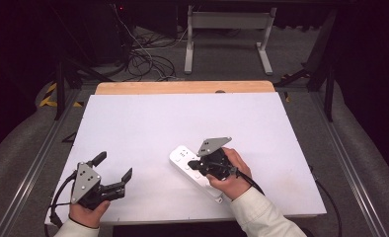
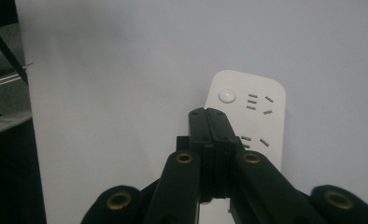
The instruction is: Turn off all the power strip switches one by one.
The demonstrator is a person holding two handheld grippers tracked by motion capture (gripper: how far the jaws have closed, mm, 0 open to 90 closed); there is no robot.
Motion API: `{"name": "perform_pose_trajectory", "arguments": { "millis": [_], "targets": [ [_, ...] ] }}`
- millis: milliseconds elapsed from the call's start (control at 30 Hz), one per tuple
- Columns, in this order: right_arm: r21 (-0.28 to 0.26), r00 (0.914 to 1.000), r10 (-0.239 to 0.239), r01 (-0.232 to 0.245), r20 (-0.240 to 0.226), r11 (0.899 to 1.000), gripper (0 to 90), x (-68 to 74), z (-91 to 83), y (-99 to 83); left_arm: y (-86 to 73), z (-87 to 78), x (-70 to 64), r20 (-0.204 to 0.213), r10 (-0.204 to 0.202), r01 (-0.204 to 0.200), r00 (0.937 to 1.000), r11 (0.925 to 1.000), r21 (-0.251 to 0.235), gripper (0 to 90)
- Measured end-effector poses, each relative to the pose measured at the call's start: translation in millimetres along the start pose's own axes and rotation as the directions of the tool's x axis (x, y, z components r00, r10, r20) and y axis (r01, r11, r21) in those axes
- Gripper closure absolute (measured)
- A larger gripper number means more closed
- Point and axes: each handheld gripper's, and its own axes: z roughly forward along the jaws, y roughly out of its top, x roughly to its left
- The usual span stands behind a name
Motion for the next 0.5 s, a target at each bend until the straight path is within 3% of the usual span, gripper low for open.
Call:
{"name": "perform_pose_trajectory", "arguments": {
  "millis": [167,500],
  "targets": [
    [-0.013,0.9981,0.052,-0.052,-0.033,0.999,90.0,-8.2,5.8,1.1,-0.3,-0.2,0.7,-0.001,-0.006,0.006,1.0000,1.0000,0.002,10.2],
    [0.056,0.9994,0.033,-0.032,-0.010,0.998,90.0,-10.4,27.9,0.1,-0.5,-0.2,1.1,0.000,-0.006,0.006,1.0000,1.0000,0.002,10.1]
  ]
}}
